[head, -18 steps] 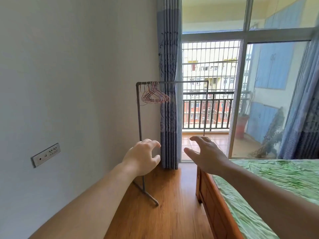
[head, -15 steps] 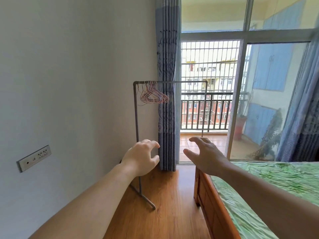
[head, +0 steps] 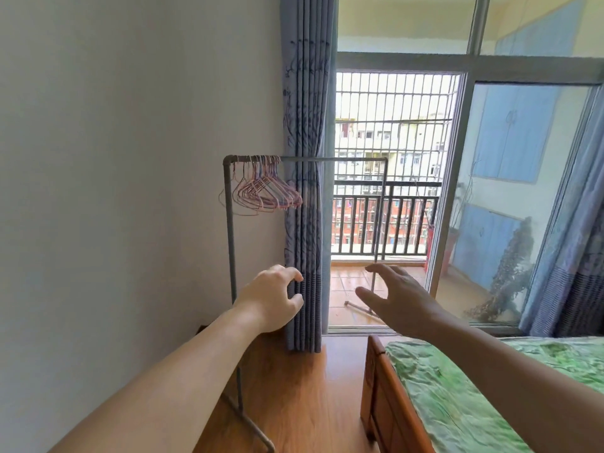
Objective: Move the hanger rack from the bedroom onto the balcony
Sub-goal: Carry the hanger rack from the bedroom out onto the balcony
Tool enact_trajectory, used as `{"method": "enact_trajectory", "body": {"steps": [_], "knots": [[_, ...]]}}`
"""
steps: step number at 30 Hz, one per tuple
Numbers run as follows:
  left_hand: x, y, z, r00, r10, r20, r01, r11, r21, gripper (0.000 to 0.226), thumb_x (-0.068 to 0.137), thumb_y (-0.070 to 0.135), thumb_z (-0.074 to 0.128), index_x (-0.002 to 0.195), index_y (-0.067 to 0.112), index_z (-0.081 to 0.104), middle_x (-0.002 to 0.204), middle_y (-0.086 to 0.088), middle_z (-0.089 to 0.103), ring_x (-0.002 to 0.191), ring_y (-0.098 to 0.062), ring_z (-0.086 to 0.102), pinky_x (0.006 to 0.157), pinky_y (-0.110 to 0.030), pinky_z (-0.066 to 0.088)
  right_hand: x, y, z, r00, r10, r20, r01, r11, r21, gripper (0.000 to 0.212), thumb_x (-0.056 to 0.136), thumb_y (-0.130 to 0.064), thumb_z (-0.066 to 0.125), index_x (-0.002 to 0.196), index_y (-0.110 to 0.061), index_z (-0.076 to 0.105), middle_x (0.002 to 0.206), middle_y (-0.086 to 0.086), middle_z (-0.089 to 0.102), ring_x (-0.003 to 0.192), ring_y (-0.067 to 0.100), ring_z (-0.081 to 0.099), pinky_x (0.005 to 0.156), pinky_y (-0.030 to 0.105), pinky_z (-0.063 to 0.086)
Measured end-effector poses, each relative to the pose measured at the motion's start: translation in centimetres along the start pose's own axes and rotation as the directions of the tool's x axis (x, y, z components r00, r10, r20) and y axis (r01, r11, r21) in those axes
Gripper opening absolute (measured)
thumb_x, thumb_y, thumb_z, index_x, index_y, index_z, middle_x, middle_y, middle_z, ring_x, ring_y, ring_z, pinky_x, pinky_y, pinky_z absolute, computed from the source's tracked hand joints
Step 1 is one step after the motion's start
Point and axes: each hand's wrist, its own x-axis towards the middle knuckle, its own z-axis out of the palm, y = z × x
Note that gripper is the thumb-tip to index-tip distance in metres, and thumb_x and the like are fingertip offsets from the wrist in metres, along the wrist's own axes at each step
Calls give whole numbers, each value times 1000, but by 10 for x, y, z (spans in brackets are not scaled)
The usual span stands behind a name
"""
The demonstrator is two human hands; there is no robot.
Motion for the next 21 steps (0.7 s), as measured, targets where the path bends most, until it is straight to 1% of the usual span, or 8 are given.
{"method": "enact_trajectory", "body": {"steps": [3,7,11,15,19,21], "knots": [[50,-4,20,1000,19,16,-19,1000,-11,37,90,31,56,127,26,54,132,3,53,117,-17,50,96,-38,47,48,26,7,1000,21,-3,-21,1000,8,57,89,-51,51,138,-24,40,145,4,40,128,24,41,102,40,38],[120,-12,55,999,34,30,-35,999,42,39,92,31,57,129,25,52,134,3,52,118,-16,50,97,-36,47,125,66,23,1000,-5,-16,5,999,40,58,88,-51,52,138,-24,41,145,5,40,129,24,41,102,42,39],[209,-19,84,1000,-4,9,3,997,71,37,91,31,58,127,26,54,131,3,54,115,-17,51,95,-36,49,217,111,38,999,-46,-5,47,995,83,58,88,-50,52,139,-24,39,145,5,40,129,23,40,103,41,39],[298,-16,103,1000,-18,-2,18,995,98,36,90,31,57,126,26,55,128,3,55,114,-16,51,93,-34,47,304,150,39,999,-35,31,32,994,106,57,89,-49,53,138,-23,40,144,7,41,129,24,40,104,40,36],[365,-15,120,1000,-17,26,14,995,96,38,89,31,55,127,26,53,129,3,54,118,-17,49,98,-40,45,369,176,39,998,-38,49,32,991,130,55,89,-49,53,136,-23,41,142,7,43,129,24,40,103,37,34],[396,-18,128,999,-30,21,28,996,86,38,90,31,55,127,26,53,129,4,53,118,-18,48,97,-40,45,397,186,42,997,-60,48,54,990,134,56,89,-49,53,137,-23,41,142,5,43,128,22,41,103,36,34]]}}
